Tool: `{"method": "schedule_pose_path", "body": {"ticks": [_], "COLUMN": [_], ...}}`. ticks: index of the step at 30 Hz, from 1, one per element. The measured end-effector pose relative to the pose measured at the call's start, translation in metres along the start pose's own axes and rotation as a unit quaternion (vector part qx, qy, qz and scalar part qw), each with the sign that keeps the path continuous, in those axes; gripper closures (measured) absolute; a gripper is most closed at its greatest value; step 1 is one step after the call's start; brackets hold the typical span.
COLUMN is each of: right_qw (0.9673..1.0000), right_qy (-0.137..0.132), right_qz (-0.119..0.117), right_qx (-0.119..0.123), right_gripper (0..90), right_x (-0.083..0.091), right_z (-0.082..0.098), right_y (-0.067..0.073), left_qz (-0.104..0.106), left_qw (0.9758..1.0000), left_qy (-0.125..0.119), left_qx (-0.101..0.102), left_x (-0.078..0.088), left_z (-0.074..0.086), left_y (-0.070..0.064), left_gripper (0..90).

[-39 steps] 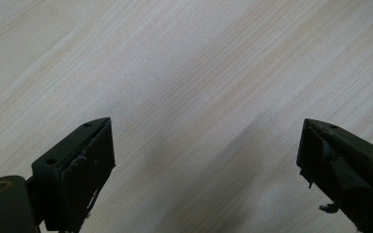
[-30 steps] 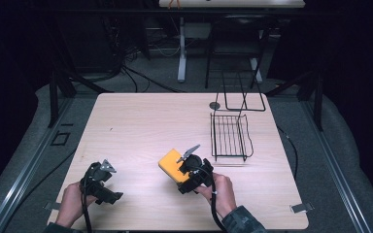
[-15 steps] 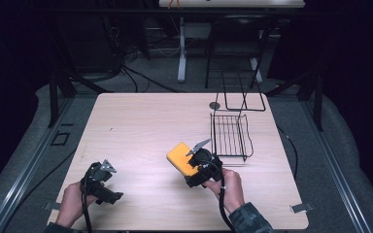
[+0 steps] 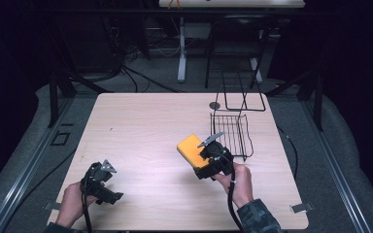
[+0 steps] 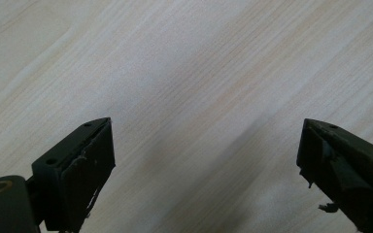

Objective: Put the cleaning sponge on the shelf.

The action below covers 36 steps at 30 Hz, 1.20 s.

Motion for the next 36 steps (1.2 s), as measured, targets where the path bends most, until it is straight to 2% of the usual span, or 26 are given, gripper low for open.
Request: {"method": "schedule_pose_path", "body": {"ticks": [14, 18, 25, 36], "right_qw": [0.9990, 0.9983, 0.9973, 0.9928], "right_qy": [-0.012, -0.017, -0.016, -0.028], "right_qz": [0.023, 0.017, 0.028, 0.041], "right_qx": [-0.038, -0.053, -0.065, -0.109], "right_gripper": [22.6, 22.7, 22.7, 22.7], "right_x": [0.008, 0.009, 0.010, 0.010], "right_z": [0.005, 0.007, 0.011, 0.022], "right_y": [-0.032, -0.040, -0.055, -0.083], "left_qz": [0.002, 0.001, 0.002, 0.000], "left_qw": [1.0000, 1.0000, 1.0000, 1.0000], "left_qy": [0.000, 0.001, 0.001, 0.003], "left_qx": [0.001, -0.001, -0.001, -0.003], "left_x": [-0.001, -0.001, -0.001, -0.001], "left_z": [0.000, -0.001, -0.001, -0.001], "left_y": [-0.001, -0.001, -0.001, -0.001], "left_gripper": [6.8, 6.8, 6.8, 6.9]}}
Point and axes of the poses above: each handheld gripper's, and its own axes: x roughly backward along the jaws, z roughly out of its underside, y roughly to its left, the point moved 3 cm from there along -x, roughly forward along the jaws, and after that the axes turned 1 degree about -z, right-handed, at the moved point
